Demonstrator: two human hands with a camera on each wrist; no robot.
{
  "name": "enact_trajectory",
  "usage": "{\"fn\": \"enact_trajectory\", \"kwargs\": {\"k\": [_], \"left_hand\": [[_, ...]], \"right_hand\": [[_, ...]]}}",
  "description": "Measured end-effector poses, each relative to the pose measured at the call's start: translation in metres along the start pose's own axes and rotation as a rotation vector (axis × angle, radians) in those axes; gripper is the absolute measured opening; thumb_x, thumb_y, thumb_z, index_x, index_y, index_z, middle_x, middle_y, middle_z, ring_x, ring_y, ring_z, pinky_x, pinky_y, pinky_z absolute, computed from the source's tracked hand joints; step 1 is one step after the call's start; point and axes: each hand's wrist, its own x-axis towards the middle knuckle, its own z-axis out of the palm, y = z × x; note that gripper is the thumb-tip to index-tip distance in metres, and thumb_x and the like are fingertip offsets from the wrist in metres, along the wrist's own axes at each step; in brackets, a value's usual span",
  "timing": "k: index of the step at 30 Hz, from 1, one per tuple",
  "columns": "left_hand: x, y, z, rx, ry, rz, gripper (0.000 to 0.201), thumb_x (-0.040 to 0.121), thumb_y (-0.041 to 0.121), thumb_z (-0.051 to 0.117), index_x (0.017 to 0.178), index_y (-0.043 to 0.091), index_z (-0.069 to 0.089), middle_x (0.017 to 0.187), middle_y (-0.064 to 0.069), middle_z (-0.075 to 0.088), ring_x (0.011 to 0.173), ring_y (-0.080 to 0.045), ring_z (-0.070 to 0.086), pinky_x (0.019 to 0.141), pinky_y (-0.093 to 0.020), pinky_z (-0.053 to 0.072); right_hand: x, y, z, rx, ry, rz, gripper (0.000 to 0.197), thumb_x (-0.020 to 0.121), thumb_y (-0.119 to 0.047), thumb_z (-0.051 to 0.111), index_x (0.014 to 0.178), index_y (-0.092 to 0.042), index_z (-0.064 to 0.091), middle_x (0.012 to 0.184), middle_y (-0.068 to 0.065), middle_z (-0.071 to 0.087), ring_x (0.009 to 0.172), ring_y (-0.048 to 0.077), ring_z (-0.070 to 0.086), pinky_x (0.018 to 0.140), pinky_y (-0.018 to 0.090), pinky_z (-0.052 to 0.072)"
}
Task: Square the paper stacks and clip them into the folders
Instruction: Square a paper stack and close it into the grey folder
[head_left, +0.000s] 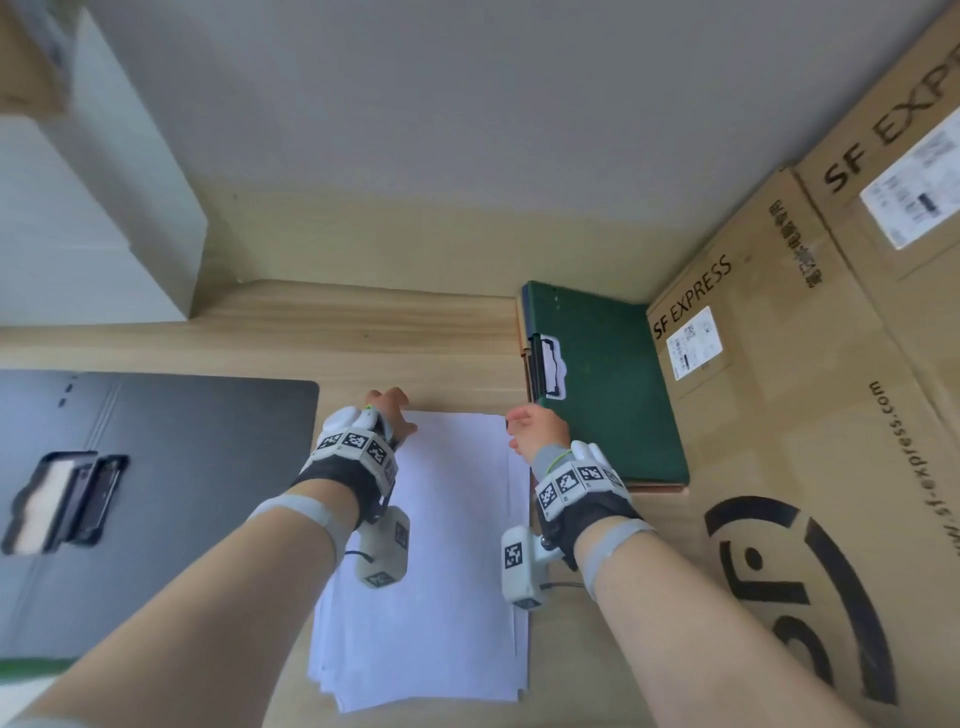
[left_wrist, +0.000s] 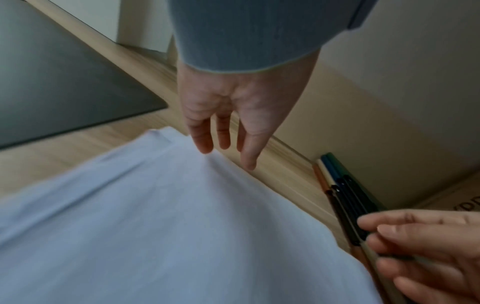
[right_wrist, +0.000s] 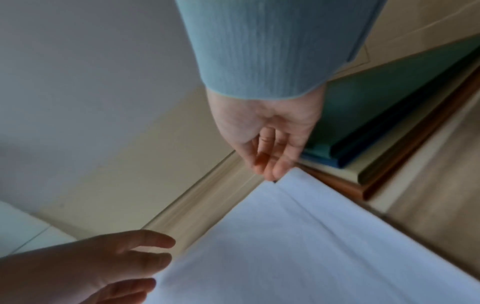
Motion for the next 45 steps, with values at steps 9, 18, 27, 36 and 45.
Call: {"fn": "enact_trajectory", "kwargs": {"k": [9,18,27,36,45], "left_hand": [[-0.028,-0.082,-0.005,-0.067,-0.002,-0.106,0.067,0.081,0.017,0.059,0.14,0.024,0.027,0.13,-0.016,0.046,0.101,-0.037,0.061,0.092,-0.044,0.051],[-0.037,-0.099,0.004,-0.342,-0.048,-0.097,0.043,0.079,0.009,0.058,0.122,0.012,0.052,0.107,-0.012,0.069,0.098,-0.031,0.066,0.089,-0.038,0.053],[-0.049,-0.094,0.003,-0.54,-0.135,0.003,0.01,0.083,0.011,0.067,0.091,0.008,0.061,0.081,-0.008,0.061,0.082,-0.027,0.061,0.091,-0.041,0.053],[-0.067,-0.088,-0.015,-0.738,-0.227,0.139,0.016,0.089,0.003,0.059,0.096,0.016,0.058,0.099,-0.012,0.061,0.096,-0.028,0.061,0.095,-0.049,0.051],[-0.072,-0.089,-0.03,-0.696,-0.078,0.145,0.094,0.033,0.043,0.079,0.118,0.013,0.055,0.108,-0.006,0.065,0.1,-0.026,0.063,0.092,-0.042,0.052]], "right_hand": [[-0.036,0.018,0.049,-0.262,0.016,0.183,0.048,0.087,-0.018,0.056,0.132,-0.01,0.045,0.141,0.015,0.041,0.125,0.031,0.047,0.104,0.033,0.038],[-0.042,0.025,0.063,0.07,0.086,0.291,0.073,0.079,-0.008,0.07,0.141,-0.009,0.03,0.148,0.014,0.034,0.135,0.028,0.039,0.107,0.032,0.035],[-0.051,0.032,0.057,0.066,0.072,0.316,0.068,0.081,-0.014,0.069,0.14,-0.007,0.035,0.143,0.012,0.044,0.13,0.027,0.046,0.105,0.031,0.036],[-0.057,0.03,0.055,0.01,0.124,0.349,0.064,0.079,-0.029,0.07,0.135,-0.009,0.044,0.139,0.012,0.048,0.128,0.029,0.047,0.105,0.035,0.038],[-0.059,0.025,0.056,0.068,0.158,0.309,0.071,0.079,-0.032,0.07,0.138,-0.009,0.039,0.14,0.012,0.047,0.129,0.031,0.046,0.108,0.039,0.037]]}}
